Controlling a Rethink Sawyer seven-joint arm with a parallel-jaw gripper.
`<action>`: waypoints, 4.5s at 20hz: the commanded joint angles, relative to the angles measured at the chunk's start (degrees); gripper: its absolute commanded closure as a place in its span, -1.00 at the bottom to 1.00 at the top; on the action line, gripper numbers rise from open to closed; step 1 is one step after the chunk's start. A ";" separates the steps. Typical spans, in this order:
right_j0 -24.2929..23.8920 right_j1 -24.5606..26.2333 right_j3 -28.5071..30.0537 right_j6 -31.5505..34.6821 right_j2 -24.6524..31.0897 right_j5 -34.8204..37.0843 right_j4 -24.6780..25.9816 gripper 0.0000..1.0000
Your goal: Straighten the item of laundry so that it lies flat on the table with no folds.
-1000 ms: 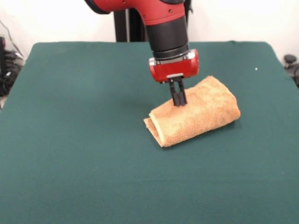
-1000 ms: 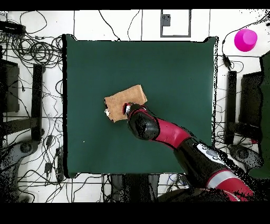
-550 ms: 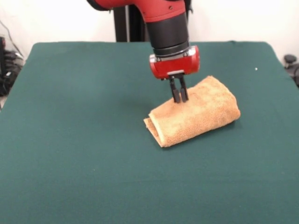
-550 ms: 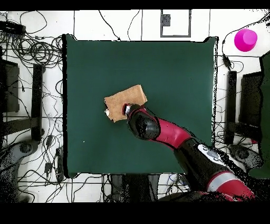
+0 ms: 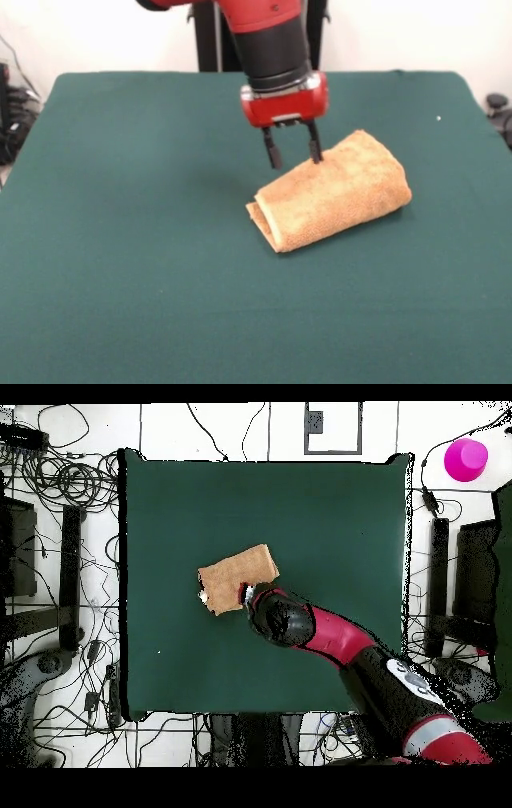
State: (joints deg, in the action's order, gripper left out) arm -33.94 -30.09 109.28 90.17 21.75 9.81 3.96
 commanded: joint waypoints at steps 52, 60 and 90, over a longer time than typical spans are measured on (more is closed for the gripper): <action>-8.58 9.17 -2.67 8.40 15.97 5.57 5.40 1.00; -7.55 7.53 -2.02 9.11 15.24 2.34 5.14 1.00; 20.55 -13.73 -4.39 32.60 -29.96 55.27 -2.66 1.00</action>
State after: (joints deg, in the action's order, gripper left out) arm -14.65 -46.23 103.80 107.09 -6.87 64.76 4.70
